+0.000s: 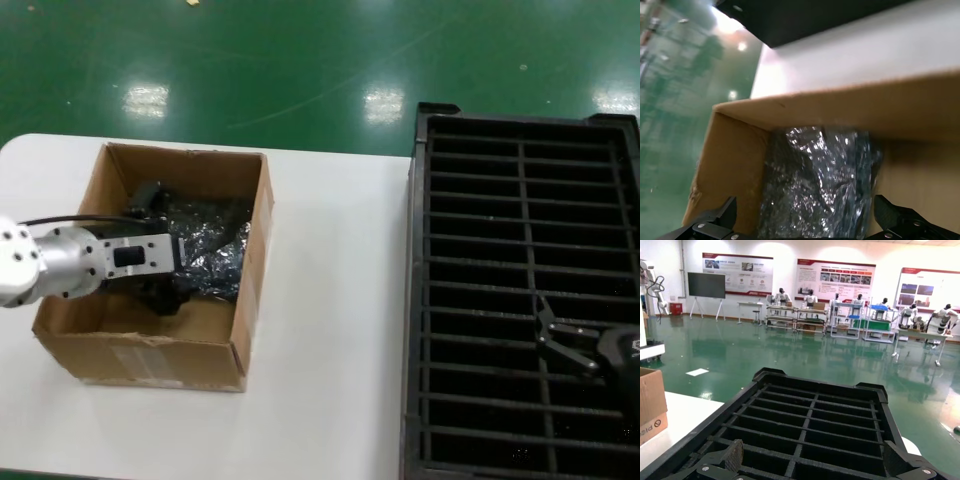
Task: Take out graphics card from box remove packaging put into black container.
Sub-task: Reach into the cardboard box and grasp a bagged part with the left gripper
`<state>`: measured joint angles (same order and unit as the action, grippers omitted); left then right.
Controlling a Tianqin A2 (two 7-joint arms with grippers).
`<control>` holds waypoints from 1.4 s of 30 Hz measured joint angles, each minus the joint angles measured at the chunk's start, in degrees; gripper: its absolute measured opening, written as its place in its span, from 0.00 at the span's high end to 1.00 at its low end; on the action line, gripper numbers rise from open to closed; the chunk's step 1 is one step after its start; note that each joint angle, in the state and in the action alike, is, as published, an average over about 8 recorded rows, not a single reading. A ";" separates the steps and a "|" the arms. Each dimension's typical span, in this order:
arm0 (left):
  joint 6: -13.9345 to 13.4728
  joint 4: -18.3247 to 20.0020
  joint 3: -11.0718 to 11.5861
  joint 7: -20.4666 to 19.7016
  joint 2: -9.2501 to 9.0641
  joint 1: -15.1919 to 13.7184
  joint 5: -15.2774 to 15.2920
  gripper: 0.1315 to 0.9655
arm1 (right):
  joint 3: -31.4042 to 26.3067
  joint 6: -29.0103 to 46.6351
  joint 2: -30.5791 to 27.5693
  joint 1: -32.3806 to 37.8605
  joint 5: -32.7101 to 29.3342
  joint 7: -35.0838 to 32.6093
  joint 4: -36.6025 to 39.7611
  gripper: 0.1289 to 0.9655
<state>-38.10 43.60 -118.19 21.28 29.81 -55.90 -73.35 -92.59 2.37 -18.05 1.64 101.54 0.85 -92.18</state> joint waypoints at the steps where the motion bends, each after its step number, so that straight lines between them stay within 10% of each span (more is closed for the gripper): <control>1: 0.09 -1.78 -0.63 1.24 -0.56 -1.14 0.72 0.00 | 0.00 0.00 0.00 0.00 0.00 0.00 0.00 0.00; 9: 3.97 -13.21 -2.68 11.79 -5.25 -6.88 2.66 0.01 | 0.00 0.00 0.00 0.00 0.00 0.00 0.00 0.00; 23: 9.27 -27.03 0.85 29.59 -10.66 -11.25 -2.65 0.15 | 0.00 0.00 0.00 0.00 0.00 0.00 0.00 0.00; 42: 9.32 -18.89 -1.32 25.28 -7.03 -6.37 0.43 0.52 | 0.00 0.00 0.00 0.00 0.00 0.00 0.00 0.00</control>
<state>-28.78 24.71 -119.50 46.55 22.79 -62.27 -72.92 -92.59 2.38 -18.05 1.64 101.54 0.85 -92.18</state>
